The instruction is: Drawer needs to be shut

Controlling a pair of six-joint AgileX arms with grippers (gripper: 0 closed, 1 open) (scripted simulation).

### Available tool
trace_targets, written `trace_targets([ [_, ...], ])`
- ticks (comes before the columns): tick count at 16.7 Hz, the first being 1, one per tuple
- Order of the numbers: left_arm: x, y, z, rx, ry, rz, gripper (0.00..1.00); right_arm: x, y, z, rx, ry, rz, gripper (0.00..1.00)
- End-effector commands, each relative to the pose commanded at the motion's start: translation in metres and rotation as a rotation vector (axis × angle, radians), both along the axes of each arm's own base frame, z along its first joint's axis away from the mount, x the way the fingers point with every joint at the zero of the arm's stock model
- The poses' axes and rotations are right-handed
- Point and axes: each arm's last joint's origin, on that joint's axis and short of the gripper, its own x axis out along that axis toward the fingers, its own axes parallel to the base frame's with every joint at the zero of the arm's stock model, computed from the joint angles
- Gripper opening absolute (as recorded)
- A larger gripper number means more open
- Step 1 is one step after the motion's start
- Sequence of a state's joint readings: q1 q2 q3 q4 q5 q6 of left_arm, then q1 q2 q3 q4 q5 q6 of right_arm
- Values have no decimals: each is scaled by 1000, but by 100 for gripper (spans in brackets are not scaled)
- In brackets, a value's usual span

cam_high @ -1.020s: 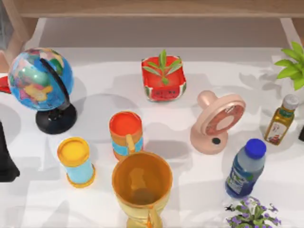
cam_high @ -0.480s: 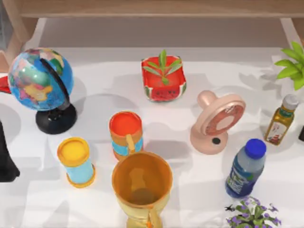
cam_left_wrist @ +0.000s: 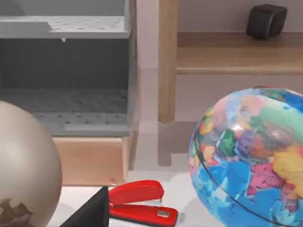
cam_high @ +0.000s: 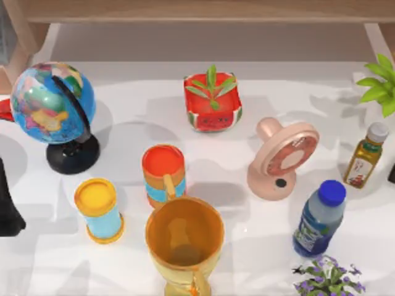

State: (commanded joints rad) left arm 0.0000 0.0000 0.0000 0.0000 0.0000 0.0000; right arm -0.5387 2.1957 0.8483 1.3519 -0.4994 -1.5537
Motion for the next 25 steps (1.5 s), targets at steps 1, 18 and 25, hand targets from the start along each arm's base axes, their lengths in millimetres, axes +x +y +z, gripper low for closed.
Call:
trace_targets([
  [1,0,0,0,0,0,0,100,11,-1,1,-3,-6,0,0],
  [18,0,0,0,0,0,0,100,94,-1,1,7,4,-6,0],
  [25,0,0,0,0,0,0,100,94,-1,1,7,5,-6,23],
])
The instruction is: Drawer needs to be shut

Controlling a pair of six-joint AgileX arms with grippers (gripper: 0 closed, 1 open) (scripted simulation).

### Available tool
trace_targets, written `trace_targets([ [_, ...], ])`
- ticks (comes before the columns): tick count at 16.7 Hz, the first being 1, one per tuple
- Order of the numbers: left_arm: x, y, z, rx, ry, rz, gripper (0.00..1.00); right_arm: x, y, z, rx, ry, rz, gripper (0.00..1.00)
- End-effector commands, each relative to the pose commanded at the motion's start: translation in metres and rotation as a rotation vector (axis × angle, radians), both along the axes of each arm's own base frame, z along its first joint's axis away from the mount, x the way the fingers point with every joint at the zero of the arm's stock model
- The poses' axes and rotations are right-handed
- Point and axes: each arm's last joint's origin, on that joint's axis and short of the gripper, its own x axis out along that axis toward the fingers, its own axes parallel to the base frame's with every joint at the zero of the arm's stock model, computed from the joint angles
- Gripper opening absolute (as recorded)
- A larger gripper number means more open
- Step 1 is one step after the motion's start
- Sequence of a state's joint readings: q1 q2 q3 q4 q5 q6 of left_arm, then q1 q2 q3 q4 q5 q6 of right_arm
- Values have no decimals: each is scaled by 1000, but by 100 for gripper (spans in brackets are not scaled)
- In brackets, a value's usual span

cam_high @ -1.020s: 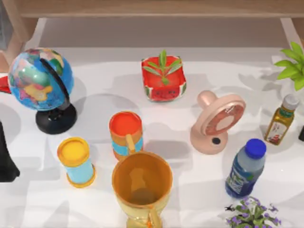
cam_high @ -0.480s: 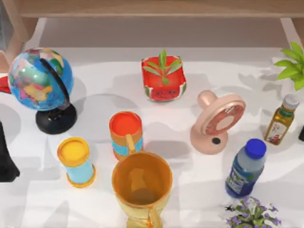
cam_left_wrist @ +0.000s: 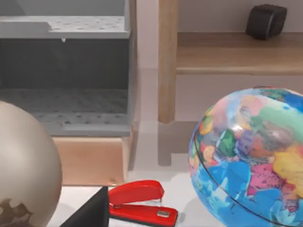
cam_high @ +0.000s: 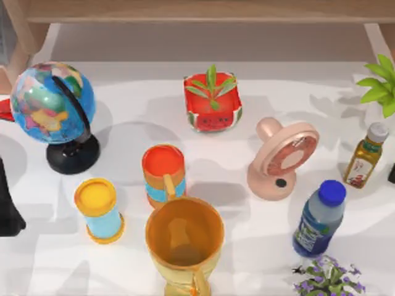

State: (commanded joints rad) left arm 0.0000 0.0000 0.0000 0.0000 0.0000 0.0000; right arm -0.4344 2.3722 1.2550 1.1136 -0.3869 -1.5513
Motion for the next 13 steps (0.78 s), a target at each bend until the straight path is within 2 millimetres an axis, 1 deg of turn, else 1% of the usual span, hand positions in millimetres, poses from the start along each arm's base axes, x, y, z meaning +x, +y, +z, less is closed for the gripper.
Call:
trace_targets([
  [10,0,0,0,0,0,0,100,0,0,0,0,0,0,98],
  [11,0,0,0,0,0,0,100,0,0,0,0,0,0,100],
  [13,0,0,0,0,0,0,100,0,0,0,0,0,0,100],
])
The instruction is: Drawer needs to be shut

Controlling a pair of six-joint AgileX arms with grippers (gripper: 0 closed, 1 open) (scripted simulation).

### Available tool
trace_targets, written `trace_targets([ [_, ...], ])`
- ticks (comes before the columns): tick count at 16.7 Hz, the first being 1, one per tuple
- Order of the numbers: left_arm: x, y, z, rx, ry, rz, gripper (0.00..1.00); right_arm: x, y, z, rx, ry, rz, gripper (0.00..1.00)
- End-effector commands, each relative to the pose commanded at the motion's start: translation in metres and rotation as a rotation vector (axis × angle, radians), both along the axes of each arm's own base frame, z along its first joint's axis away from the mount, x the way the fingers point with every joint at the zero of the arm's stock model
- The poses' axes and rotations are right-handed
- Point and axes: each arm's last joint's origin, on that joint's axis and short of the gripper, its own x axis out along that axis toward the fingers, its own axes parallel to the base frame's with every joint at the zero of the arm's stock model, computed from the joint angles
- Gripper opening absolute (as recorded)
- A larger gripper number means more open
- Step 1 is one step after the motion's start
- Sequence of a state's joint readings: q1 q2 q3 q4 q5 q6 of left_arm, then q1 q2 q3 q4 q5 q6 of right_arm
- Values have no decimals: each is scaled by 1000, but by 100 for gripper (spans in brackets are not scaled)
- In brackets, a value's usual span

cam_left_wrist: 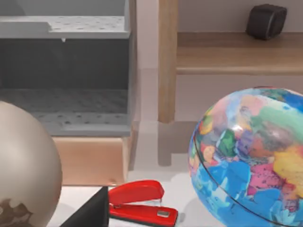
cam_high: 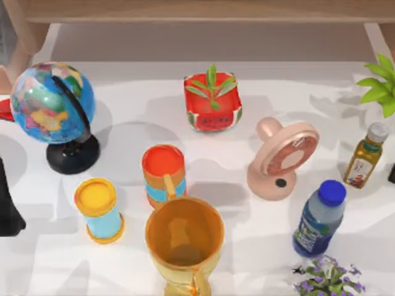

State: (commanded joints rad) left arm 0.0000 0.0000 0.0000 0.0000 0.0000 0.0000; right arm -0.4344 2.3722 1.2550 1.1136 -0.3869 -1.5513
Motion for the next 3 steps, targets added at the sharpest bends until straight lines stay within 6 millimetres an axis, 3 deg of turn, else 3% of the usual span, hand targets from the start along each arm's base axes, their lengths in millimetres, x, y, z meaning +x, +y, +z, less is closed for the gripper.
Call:
trace_targets([
  [3,0,0,0,0,0,0,100,0,0,0,0,0,0,100],
])
